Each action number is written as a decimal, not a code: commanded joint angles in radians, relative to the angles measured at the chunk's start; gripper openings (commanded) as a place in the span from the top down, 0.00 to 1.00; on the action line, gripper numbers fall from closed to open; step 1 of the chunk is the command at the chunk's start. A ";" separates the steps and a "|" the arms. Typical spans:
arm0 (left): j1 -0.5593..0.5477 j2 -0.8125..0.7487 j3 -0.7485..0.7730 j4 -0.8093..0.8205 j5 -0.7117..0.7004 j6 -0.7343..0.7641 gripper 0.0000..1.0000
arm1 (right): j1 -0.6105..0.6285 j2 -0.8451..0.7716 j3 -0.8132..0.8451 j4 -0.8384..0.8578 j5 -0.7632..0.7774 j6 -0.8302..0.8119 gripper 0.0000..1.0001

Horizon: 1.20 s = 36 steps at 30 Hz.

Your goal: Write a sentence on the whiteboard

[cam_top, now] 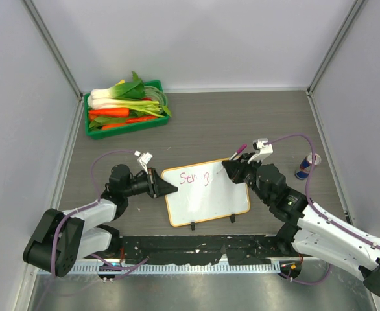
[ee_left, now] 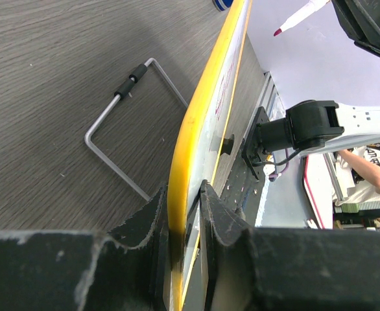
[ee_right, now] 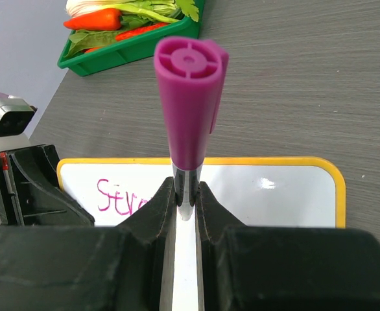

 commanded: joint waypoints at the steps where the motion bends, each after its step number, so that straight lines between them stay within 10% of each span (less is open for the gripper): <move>1: -0.002 0.011 0.008 -0.050 -0.064 0.065 1.00 | -0.003 -0.015 0.021 0.043 0.001 -0.023 0.99; 36: -0.002 0.007 0.008 -0.053 -0.067 0.065 1.00 | -0.003 0.144 -0.015 0.237 -0.022 -0.067 0.99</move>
